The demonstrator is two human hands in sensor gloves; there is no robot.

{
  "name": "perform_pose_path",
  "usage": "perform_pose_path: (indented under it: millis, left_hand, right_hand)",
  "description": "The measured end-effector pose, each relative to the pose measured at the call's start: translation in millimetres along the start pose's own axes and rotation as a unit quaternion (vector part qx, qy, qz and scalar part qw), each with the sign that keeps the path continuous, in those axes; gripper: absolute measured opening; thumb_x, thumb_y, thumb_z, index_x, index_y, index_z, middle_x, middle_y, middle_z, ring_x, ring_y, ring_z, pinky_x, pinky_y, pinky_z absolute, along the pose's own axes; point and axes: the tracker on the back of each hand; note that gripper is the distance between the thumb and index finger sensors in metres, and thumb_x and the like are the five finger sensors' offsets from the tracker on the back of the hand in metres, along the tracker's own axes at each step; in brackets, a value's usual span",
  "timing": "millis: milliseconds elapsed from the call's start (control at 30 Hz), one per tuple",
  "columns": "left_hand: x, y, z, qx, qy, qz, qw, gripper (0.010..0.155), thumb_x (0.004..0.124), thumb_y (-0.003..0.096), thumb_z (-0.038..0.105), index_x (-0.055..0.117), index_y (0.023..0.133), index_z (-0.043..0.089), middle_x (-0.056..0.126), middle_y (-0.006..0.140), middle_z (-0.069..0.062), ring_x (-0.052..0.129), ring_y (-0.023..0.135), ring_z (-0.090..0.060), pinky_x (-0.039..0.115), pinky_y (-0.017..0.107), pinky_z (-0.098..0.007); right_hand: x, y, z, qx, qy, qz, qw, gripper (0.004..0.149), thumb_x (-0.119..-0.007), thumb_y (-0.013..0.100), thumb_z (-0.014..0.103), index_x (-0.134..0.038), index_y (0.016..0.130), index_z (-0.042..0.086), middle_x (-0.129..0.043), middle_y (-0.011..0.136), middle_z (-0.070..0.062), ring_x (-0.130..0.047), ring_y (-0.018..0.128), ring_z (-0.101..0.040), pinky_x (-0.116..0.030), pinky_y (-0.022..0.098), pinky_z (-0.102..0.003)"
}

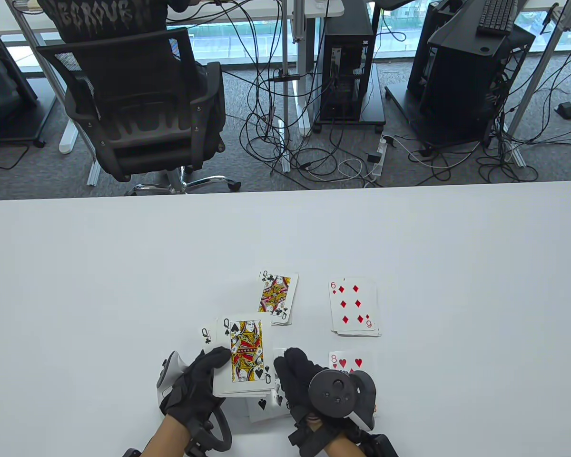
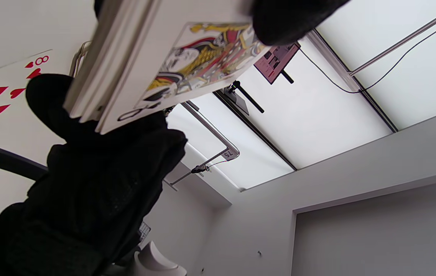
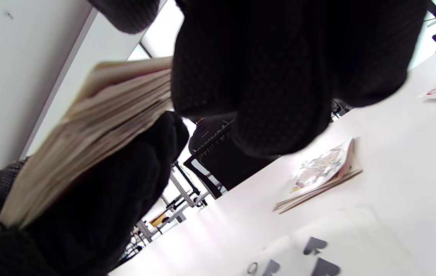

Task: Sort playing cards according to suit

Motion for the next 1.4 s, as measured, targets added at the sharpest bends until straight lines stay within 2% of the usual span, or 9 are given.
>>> perform_pose_path:
  millis: [133,267,367,433,500,667,1100,1233,1400]
  left_hand:
    - [3.3,1.5,-3.7,-0.01,0.008,-0.01,1.0,0.058,0.066,0.0633,0.045,0.033,0.109,0.032,0.052,0.112,0.003,0.07,0.1,-0.023,0.067,0.072,-0.041]
    - [3.7,2.2,-6.6,-0.017,0.01,-0.011,1.0,0.058,0.066,0.0633,0.045,0.034,0.109,0.032,0.052,0.112,0.003,0.07,0.1,-0.023,0.067,0.072,-0.041]
    - [4.5,2.3,-7.7,-0.019,0.01,-0.015,1.0,0.058,0.066,0.0631,0.044,0.034,0.109,0.032,0.052,0.112,0.003,0.07,0.1,-0.023,0.067,0.072,-0.041]
    - [3.6,2.5,-7.7,-0.021,0.015,-0.017,1.0,0.058,0.066,0.063,0.044,0.035,0.109,0.032,0.052,0.112,0.003,0.07,0.099,-0.023,0.068,0.072,-0.041]
    - [4.7,2.8,-8.0,-0.021,0.014,-0.023,0.999,0.058,0.067,0.0628,0.044,0.035,0.109,0.032,0.052,0.112,0.003,0.071,0.099,-0.023,0.068,0.072,-0.041]
    - [4.6,3.2,-10.0,-0.026,0.01,-0.026,0.999,0.058,0.068,0.0624,0.043,0.035,0.109,0.032,0.053,0.112,0.003,0.071,0.099,-0.023,0.068,0.071,-0.041]
    - [4.6,3.3,-7.5,-0.014,-0.017,-0.025,0.999,0.057,0.068,0.0623,0.042,0.037,0.109,0.032,0.056,0.111,0.004,0.074,0.097,-0.022,0.071,0.07,-0.039]
    - [-0.7,1.6,-0.6,0.008,-0.035,-0.008,0.999,0.057,0.068,0.0625,0.042,0.036,0.109,0.032,0.056,0.111,0.004,0.074,0.097,-0.021,0.07,0.07,-0.039]
    - [-8.7,-2.1,9.5,0.035,-0.049,0.019,0.998,0.057,0.067,0.0626,0.043,0.036,0.109,0.033,0.055,0.111,0.005,0.074,0.098,-0.02,0.07,0.071,-0.039]
  right_hand:
    - [-4.8,-0.8,0.5,0.01,0.008,0.02,1.0,0.069,-0.061,0.056,0.045,-0.063,0.08,-0.019,-0.091,0.048,-0.012,-0.097,0.035,-0.033,-0.083,0.036,-0.053]
    - [-11.4,-2.1,4.2,0.02,-0.019,0.03,0.999,0.075,-0.068,0.052,0.049,-0.059,0.081,-0.019,-0.089,0.049,-0.011,-0.097,0.037,-0.032,-0.082,0.037,-0.053]
    - [-12.5,-3.0,6.0,0.02,-0.036,0.015,0.999,0.065,-0.074,0.05,0.044,-0.065,0.075,-0.015,-0.089,0.04,-0.002,-0.099,0.03,-0.024,-0.086,0.033,-0.047]
    - [-9.9,-2.8,4.5,0.01,0.003,-0.008,1.0,0.053,-0.076,0.05,0.037,-0.071,0.07,-0.012,-0.09,0.033,0.001,-0.099,0.023,-0.02,-0.088,0.03,-0.045]
    - [-8.3,-2.7,1.6,-0.009,0.048,-0.012,0.999,0.045,-0.073,0.053,0.03,-0.073,0.066,-0.013,-0.091,0.03,0.001,-0.099,0.021,-0.02,-0.088,0.03,-0.045]
    - [-7.6,-3.3,0.5,-0.003,0.041,-0.017,0.999,0.039,-0.066,0.055,0.023,-0.076,0.065,-0.014,-0.092,0.028,0.0,-0.1,0.02,-0.021,-0.088,0.029,-0.044]
    - [10.6,-2.1,-17.9,-0.042,0.063,-0.077,0.994,0.041,-0.063,0.056,0.023,-0.075,0.07,-0.014,-0.093,0.034,-0.003,-0.1,0.025,-0.024,-0.086,0.032,-0.047]
    - [23.9,-3.4,-29.4,-0.072,0.103,-0.12,0.985,0.04,-0.063,0.056,0.022,-0.075,0.068,-0.014,-0.093,0.033,-0.001,-0.1,0.023,-0.021,-0.087,0.031,-0.045]
    - [35.6,-3.6,-47.2,-0.114,0.166,-0.147,0.968,0.039,-0.062,0.056,0.022,-0.074,0.067,-0.014,-0.092,0.032,0.001,-0.1,0.02,-0.018,-0.089,0.028,-0.042]
Point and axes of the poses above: the tracker on the back of each hand, its own z axis roughly to the thumb side, its own y axis roughly from the wrist to the fingertips, x = y × z
